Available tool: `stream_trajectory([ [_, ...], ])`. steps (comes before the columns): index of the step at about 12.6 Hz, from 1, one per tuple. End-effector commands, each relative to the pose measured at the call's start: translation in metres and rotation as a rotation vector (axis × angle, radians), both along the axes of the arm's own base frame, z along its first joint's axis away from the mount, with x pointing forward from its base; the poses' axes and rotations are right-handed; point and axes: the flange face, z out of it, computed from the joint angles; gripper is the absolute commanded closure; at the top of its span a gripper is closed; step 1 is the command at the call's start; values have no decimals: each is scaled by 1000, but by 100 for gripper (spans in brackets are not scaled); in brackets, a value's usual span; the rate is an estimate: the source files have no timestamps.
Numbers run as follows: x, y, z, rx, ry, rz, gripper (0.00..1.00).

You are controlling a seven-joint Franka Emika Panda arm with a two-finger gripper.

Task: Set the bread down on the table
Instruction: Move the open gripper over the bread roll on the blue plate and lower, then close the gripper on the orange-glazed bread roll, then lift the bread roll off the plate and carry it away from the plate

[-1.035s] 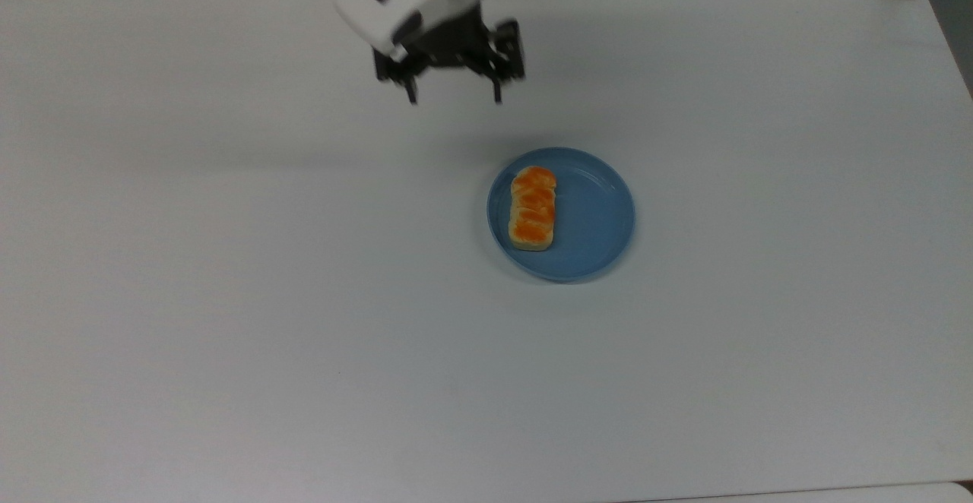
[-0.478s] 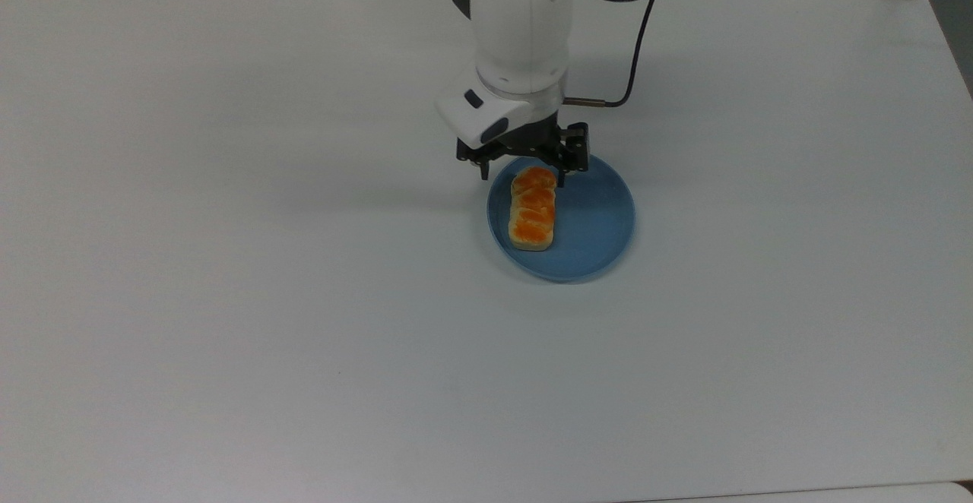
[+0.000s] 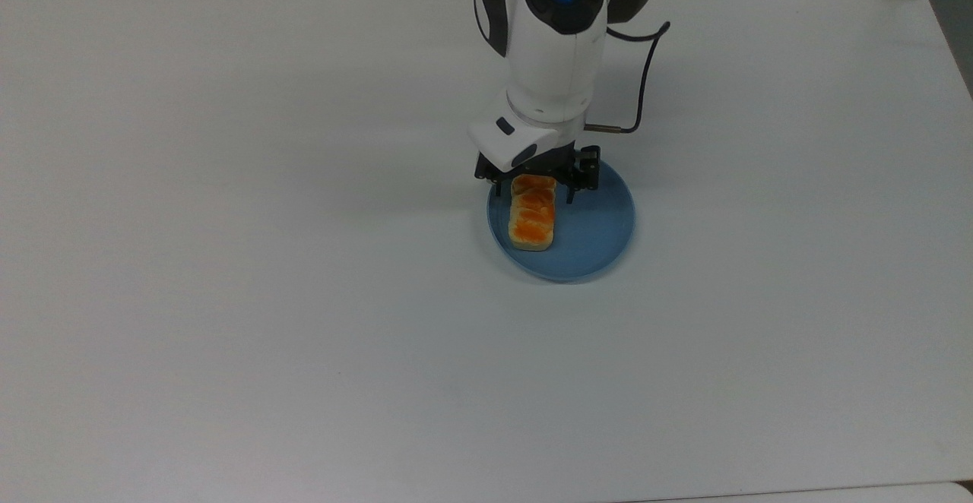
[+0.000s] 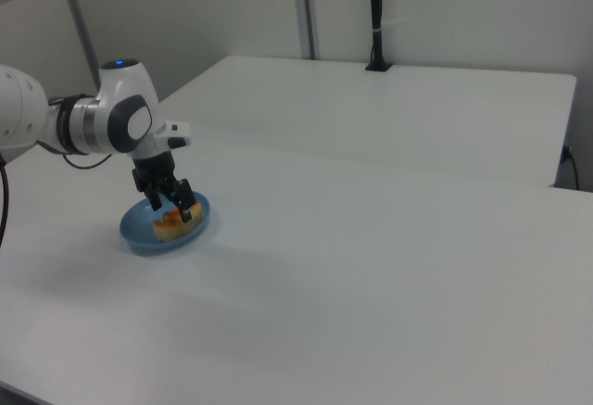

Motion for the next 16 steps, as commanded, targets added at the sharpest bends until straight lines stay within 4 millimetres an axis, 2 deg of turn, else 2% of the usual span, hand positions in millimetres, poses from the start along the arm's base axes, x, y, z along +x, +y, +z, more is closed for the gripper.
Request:
stream_trajectory([
  [1,-3,8,-6,-25,-29,-41,0],
  [2,-3,9,-12,-29,-25,-49,7],
  [4,-1,13,-19,-24,-32,-54,45],
  [7,-4,26,-16,-12,-33,-41,70],
  [8,-4,27,-9,-7,-40,-35,84],
  [11,-2,23,13,-6,-53,-23,86],
  [13,-1,1,36,-13,-54,5,85],
  [15,-4,-18,50,-33,-20,61,85],
  [16,-4,-38,55,-43,-2,96,85],
])
